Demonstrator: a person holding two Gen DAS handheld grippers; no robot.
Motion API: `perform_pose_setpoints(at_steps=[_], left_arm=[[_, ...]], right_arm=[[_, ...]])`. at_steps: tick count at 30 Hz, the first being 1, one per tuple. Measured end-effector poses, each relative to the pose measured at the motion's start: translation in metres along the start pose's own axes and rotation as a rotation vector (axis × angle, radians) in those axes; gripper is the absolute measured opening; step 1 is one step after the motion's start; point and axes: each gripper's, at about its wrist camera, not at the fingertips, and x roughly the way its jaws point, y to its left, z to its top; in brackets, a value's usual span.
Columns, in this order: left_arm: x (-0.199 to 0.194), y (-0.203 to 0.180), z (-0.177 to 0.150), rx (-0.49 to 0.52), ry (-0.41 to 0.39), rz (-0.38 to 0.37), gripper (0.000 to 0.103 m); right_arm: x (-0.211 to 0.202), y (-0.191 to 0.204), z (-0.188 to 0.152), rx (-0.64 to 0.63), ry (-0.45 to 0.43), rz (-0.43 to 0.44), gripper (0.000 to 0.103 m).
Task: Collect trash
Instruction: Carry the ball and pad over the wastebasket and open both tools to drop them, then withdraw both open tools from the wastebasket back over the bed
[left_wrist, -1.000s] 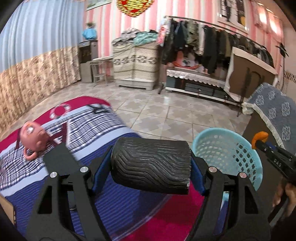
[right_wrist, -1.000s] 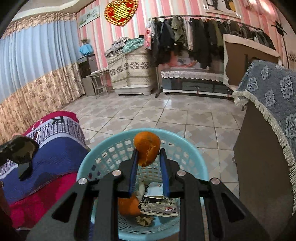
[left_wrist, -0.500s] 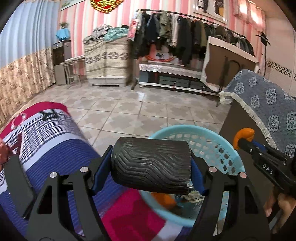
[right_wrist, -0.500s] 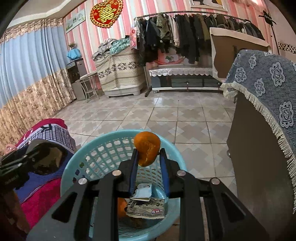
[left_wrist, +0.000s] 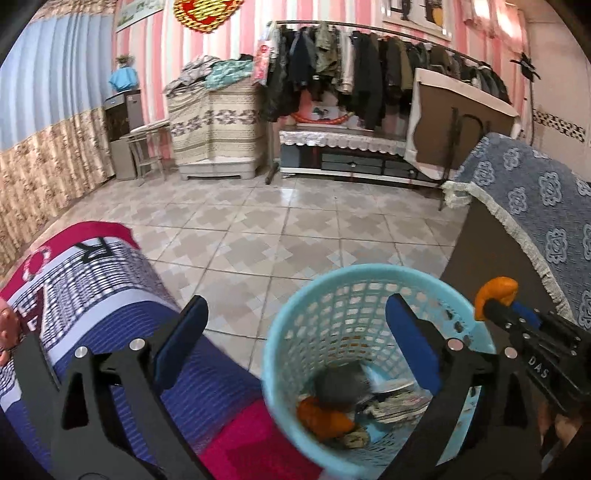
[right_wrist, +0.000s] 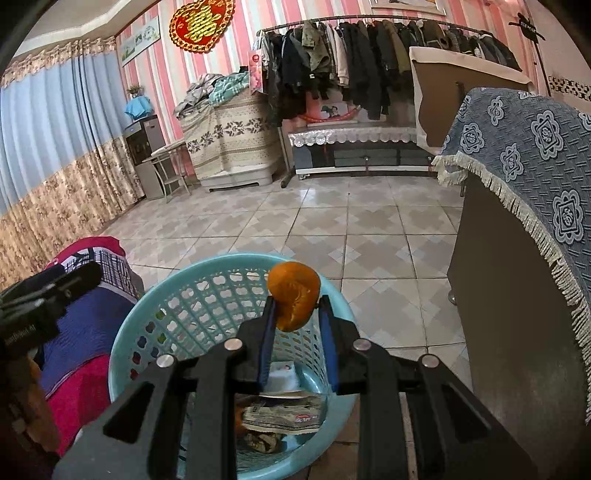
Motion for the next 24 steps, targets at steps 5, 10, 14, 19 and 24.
perform_pose_setpoints(at_steps=[5,10,14,19,24], left_arm=[[-0.017,0.035,-0.006,-0.050,-0.013,0.081,0.097],[-0.035,0.062,-0.015,-0.083,-0.021,0.140,0.097],[-0.050,0.074,-0.028,-0.079,-0.019,0.180,0.097],[-0.063,0.088,-0.039,-0.101,-0.005,0.213,0.097],[-0.081,0.101,-0.044,-0.127,-0.015,0.250,0.097]], right_arm=[[0.004,0.010,-0.003,-0.024,0.014,0.011,0.024],[0.009,0.027,-0.004,-0.049,0.018,0.028,0.024],[0.013,0.041,-0.005,-0.065,0.023,0.047,0.027],[0.011,0.048,-0.007,-0.065,0.011,0.045,0.067],[0.002,0.046,-0.005,-0.064,-0.017,0.026,0.081]])
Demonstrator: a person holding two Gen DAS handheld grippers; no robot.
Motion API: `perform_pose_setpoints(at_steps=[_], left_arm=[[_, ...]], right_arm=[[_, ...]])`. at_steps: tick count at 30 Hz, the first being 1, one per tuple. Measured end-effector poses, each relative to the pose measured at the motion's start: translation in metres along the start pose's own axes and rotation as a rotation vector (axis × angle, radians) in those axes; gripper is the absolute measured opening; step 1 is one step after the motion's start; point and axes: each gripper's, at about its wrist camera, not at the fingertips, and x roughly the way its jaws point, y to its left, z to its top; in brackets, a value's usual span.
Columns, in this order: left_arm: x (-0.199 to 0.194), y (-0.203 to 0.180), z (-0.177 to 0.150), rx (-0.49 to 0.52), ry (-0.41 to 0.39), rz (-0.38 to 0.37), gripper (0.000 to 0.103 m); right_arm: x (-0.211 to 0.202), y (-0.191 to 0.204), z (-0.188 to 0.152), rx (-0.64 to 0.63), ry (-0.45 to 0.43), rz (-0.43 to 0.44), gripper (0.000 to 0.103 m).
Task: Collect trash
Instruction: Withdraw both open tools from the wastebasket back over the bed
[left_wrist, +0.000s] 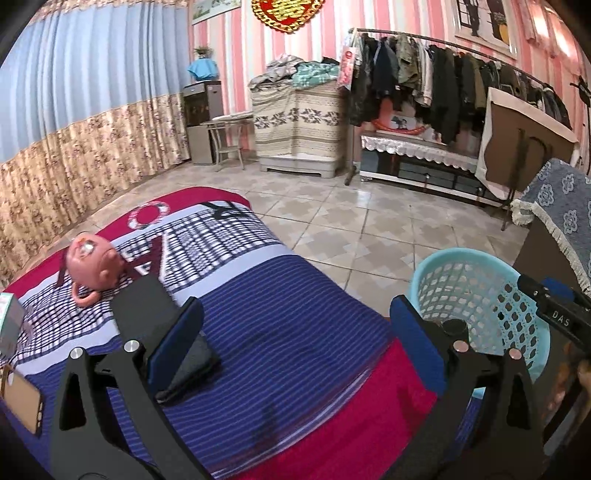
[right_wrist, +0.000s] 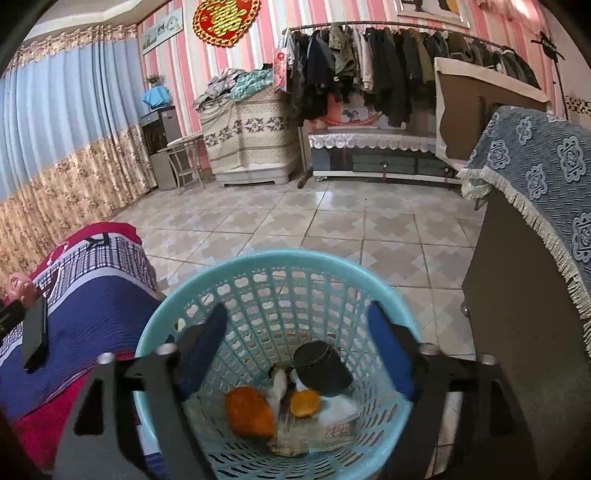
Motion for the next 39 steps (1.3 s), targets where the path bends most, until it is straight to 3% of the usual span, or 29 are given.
perform_pose_setpoints(at_steps=[10,20,25,39], left_arm=[[-0.037,0.029,-0.015,-0.020,-0.008,0.068,0.097],[-0.087,0.061,-0.044,-0.079,-0.023,0.143,0.097],[-0.114,0.074,-0.054,-0.095,-0.059,0.231,0.098],[-0.163,0.101,-0.095,-0.178,-0.078,0.307,0.098]], right_arm=[[-0.014,0.010,0.000,-0.011,-0.022,0.026,0.098],[-0.049,0.060,-0.013,-0.107,-0.001,0.182,0.098],[-0.071,0.092,-0.025,-0.185,-0.007,0.240,0.098],[-0.141,0.152,-0.065,-0.283,-0.057,0.380,0.098]])
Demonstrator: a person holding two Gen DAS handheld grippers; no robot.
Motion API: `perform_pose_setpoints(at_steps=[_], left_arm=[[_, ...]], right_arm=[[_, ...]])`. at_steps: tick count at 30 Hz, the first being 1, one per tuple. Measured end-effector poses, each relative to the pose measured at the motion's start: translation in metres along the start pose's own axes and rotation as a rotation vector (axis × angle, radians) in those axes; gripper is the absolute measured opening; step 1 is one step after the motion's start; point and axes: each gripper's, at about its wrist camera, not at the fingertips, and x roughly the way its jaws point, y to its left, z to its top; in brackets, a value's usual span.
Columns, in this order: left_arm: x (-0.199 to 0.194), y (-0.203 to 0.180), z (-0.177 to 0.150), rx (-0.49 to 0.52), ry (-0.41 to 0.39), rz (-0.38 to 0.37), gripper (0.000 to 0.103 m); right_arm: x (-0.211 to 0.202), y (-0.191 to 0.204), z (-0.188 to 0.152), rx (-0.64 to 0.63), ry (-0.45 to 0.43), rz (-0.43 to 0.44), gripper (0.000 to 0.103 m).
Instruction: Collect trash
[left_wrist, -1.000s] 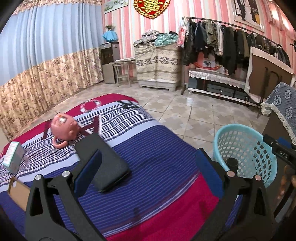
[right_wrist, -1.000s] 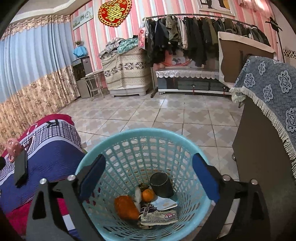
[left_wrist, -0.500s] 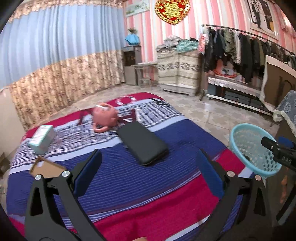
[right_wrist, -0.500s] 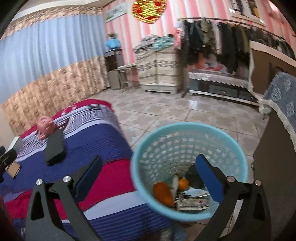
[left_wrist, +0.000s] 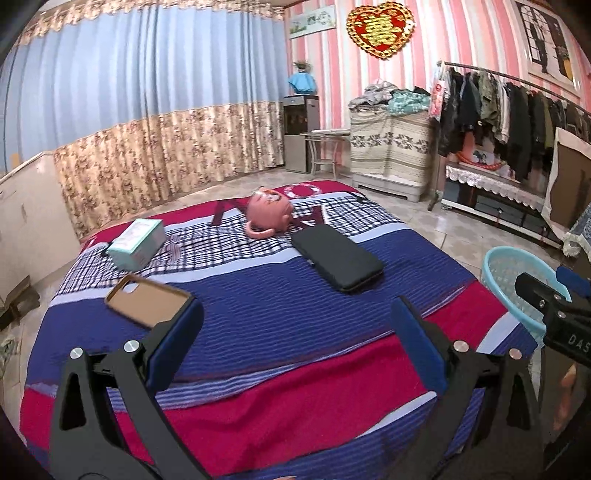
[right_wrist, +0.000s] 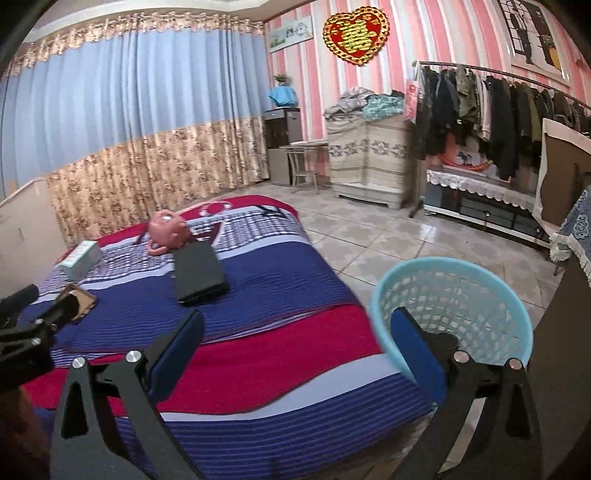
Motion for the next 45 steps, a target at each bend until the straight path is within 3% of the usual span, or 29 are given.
perform_pose_setpoints(at_steps=[14,45], left_arm=[[-0.022,0.043,-0.011,-0.083,-0.062,0.049,0.098],[-0.028,0.026,-0.018,-0.050,-0.098,0.060,0.098]], right_arm=[[-0.027,0.052,-0.008,-0.116,-0.047,0.040,0.098],[-0.028,0.055,-0.010,-0.128,-0.072,0.048,0.098]])
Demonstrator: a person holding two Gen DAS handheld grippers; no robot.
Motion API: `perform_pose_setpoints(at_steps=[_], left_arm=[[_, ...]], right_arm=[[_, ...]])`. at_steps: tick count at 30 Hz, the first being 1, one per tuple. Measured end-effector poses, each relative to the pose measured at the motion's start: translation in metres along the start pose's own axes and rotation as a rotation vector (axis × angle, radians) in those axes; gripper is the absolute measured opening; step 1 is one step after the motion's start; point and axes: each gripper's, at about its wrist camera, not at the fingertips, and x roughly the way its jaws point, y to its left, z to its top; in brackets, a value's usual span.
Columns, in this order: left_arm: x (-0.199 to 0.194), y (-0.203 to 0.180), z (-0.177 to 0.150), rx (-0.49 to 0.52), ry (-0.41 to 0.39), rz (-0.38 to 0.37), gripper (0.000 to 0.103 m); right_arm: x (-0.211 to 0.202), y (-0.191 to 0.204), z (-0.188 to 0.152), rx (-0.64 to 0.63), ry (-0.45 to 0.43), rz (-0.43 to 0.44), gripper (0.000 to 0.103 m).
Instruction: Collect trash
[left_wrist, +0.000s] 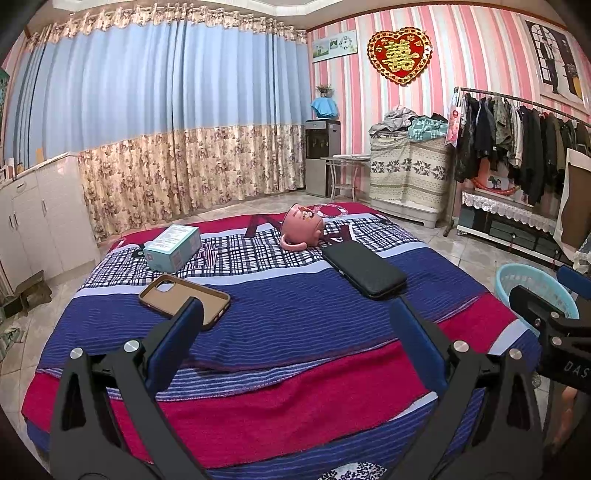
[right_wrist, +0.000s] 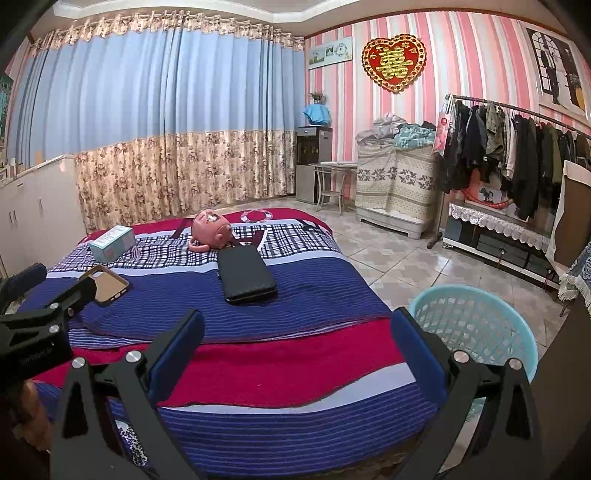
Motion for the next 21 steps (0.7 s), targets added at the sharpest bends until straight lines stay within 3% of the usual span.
perform_pose_setpoints(at_steps=[21], left_arm=[[-0.0025,0.0044,0.0012,0.004,-0.012,-0.001,0.098]], right_arm=[[0.0004,-0.0006,-0.0008,-0.004,0.002,-0.002,0.098]])
